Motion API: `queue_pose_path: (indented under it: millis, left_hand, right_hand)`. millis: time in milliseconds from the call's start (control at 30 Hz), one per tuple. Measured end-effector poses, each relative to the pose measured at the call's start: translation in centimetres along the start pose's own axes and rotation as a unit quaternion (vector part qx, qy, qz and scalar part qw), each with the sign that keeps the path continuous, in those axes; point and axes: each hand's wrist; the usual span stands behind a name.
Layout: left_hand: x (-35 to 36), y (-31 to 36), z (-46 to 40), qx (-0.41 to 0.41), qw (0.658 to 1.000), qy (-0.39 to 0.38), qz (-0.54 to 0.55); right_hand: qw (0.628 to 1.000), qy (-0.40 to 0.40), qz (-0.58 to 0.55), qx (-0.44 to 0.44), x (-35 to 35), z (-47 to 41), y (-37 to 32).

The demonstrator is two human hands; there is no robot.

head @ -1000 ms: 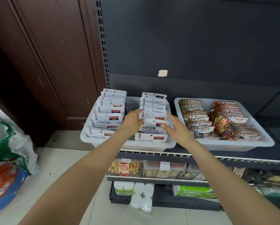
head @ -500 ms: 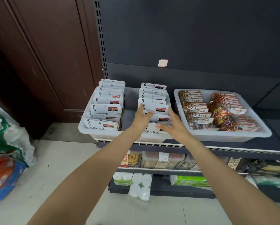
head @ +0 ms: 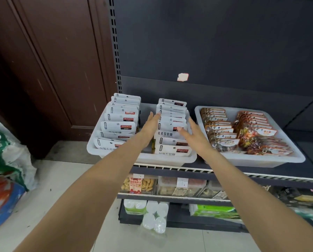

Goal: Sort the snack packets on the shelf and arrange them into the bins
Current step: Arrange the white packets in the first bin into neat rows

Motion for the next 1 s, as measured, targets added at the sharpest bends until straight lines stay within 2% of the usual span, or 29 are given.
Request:
queue_pose_path:
  millis: [133, 200, 367, 500, 600, 767, 900, 1000]
  left_hand:
    - [1.0, -0.8, -1.6, -0.007, 0.999, -0.033, -0.031]
    - [0.8, -0.2, -1.8, 0.01, 0.998, -0.016, -0.058]
    - [-0.1, 1.5, -4.6, 0.019, 0.998, 0.042, -0.051]
    - [-0.1, 3.1, -6.7, -0.028, 0.999, 0.015, -0.01]
    - [0.4, 3.3, -7.0, -0.024, 1.0, -0.008, -0.014]
    - [0.0, 1.2, -7.4, 0.029, 0.995, -0.008, -0.097]
    - [-0.5, 2.4, -7.6, 0.032, 0.987, 0.042, -0.149]
    - [-0.7, 3.8, -8.1, 0.127, 0.96, 0.049, -0.243]
  right_hand:
    - [0.999, 0.005, -0.006, 0.031, -0.2, -1.8, 0.1]
    - [0.999, 0.022, -0.004, 0.043, -0.4, -2.9, 0.5]
    - [0.992, 0.046, -0.034, 0.113, -1.2, -6.4, 1.9]
    - [0.987, 0.038, -0.052, 0.149, -1.2, -9.1, 2.6]
    - [0.987, 0.051, -0.06, 0.141, -0.8, -10.4, 2.8]
    - [0.992, 0.068, -0.053, 0.088, -0.4, -9.8, 3.4]
    - [0.995, 0.033, -0.039, 0.089, -0.5, -10.2, 3.7]
    - [0.995, 0.054, -0.001, 0.079, -0.5, -11.3, 3.4]
Point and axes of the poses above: each hand's wrist, its own z-axis away from the middle knuckle, its own x-axis out of the palm, y = z × x, and after that the axes turned 7 degrees about -x, right-handed
